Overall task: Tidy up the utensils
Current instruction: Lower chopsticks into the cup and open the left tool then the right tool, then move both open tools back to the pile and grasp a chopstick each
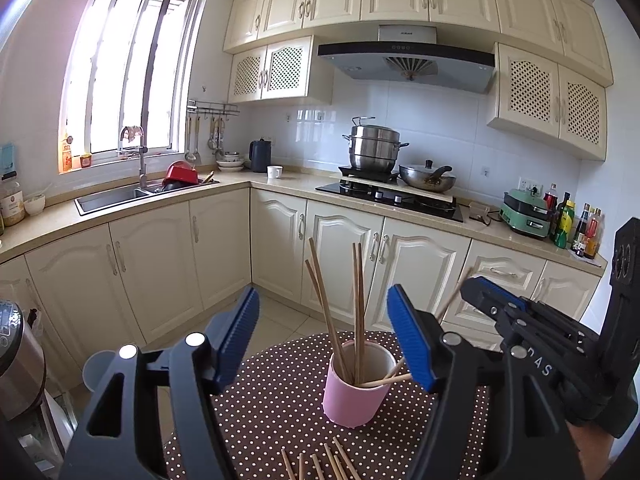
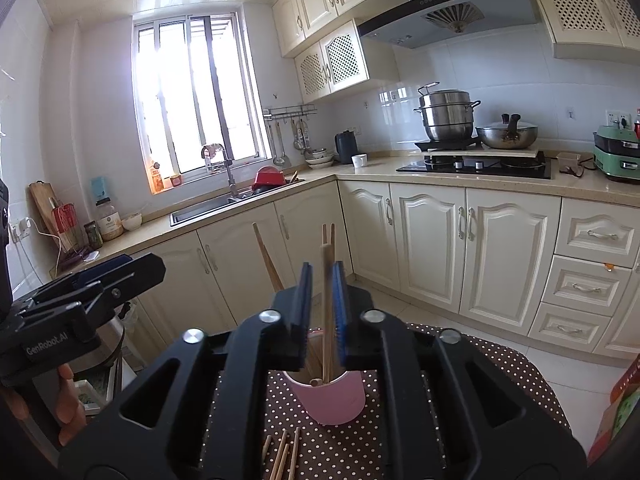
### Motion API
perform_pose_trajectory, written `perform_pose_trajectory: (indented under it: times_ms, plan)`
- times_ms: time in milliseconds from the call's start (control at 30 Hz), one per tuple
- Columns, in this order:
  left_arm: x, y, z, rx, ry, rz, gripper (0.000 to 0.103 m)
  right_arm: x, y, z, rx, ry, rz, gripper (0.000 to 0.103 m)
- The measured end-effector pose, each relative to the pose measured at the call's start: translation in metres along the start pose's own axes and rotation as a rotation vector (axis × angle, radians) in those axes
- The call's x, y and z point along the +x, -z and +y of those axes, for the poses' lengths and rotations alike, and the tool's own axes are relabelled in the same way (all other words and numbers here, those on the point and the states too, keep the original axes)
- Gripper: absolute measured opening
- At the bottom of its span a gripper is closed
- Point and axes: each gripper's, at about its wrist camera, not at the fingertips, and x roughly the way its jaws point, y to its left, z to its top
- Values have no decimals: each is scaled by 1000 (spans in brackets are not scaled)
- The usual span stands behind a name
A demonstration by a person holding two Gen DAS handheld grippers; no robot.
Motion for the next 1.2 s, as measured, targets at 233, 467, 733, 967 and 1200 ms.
perform_pose_trajectory:
  times_ms: [233,467,733,967,1200]
  plan:
    - [-23,0,5,-3,-8,-13,66,-18,-4,7,-2,-1,-22,46]
    - [-44,2,9,0,-12,-19,66,-38,-4,17,-13,-9,-30,46]
    - [-57,24,13,13,-11,36,66,-60,8,34,-50,-13,-22,46]
    - [-47,65,15,45,-12,155,66,-60,43,45,-69,-18,41,46]
    - [-15,113,27,34,-27,316,66,-46,80,40,-59,-6,123,46]
